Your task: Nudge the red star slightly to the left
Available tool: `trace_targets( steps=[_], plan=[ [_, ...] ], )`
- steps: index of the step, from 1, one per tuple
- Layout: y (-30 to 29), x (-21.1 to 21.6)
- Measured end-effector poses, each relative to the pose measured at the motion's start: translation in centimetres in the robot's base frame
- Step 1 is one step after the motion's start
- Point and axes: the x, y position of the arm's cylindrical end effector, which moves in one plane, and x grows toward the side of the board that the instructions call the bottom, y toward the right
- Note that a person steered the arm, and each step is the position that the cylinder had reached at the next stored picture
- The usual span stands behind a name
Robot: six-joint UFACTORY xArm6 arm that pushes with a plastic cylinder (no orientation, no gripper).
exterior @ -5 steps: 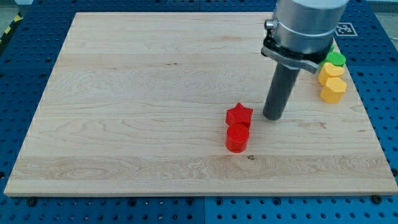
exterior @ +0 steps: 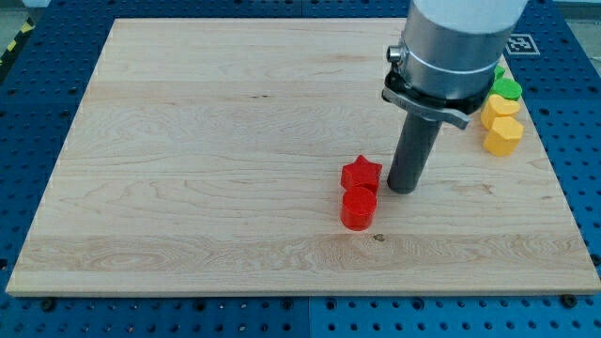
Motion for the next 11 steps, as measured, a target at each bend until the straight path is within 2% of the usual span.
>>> trace_targets(
  steps=[5, 7, 8, 10, 11],
  plan=[
    [-1.9, 0.0],
    [3.4, 0.1],
    [6.3, 2.3],
    [6.9, 2.5],
    [9.9, 3.0]
  ],
)
